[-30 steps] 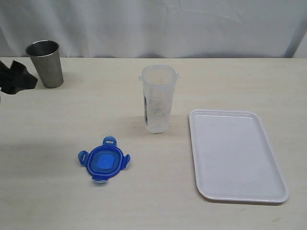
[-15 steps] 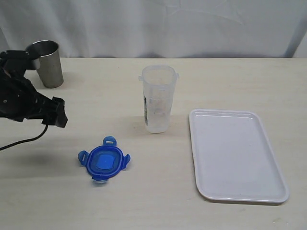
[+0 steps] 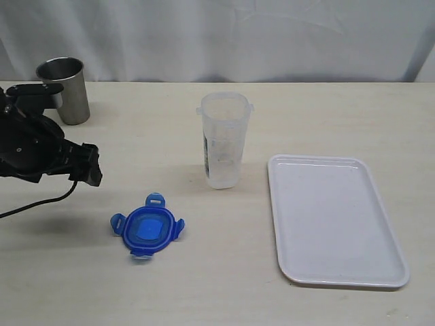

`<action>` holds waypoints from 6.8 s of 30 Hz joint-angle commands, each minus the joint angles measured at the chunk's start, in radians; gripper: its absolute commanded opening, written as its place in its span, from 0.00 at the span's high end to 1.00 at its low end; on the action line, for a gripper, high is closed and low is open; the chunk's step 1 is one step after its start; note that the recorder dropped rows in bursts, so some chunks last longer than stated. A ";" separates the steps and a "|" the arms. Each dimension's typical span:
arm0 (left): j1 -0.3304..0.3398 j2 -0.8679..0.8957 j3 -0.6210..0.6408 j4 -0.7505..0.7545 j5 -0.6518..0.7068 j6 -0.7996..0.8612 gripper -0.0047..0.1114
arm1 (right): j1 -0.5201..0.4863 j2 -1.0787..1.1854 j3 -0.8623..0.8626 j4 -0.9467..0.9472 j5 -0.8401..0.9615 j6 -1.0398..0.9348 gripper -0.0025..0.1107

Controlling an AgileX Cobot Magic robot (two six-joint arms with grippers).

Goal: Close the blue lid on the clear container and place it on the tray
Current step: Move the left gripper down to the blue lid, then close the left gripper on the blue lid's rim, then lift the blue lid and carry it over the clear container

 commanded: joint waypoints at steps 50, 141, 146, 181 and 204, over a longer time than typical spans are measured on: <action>-0.129 0.121 0.175 -0.584 -0.180 0.479 0.46 | -0.001 -0.004 0.004 0.001 -0.002 0.006 0.94; -0.129 -0.047 0.063 -0.635 -0.545 0.886 0.96 | -0.001 -0.004 0.004 0.001 -0.002 0.006 0.94; -0.129 -0.047 -0.023 -0.635 -0.549 0.992 0.96 | -0.001 -0.004 0.004 0.001 -0.002 0.006 0.94; -0.349 0.089 -0.364 -0.061 -0.934 1.377 0.96 | -0.001 -0.004 0.004 0.001 -0.002 0.006 0.94; -0.525 0.198 -0.364 -0.486 -1.030 1.841 0.96 | -0.001 -0.004 0.004 0.001 -0.002 0.006 0.94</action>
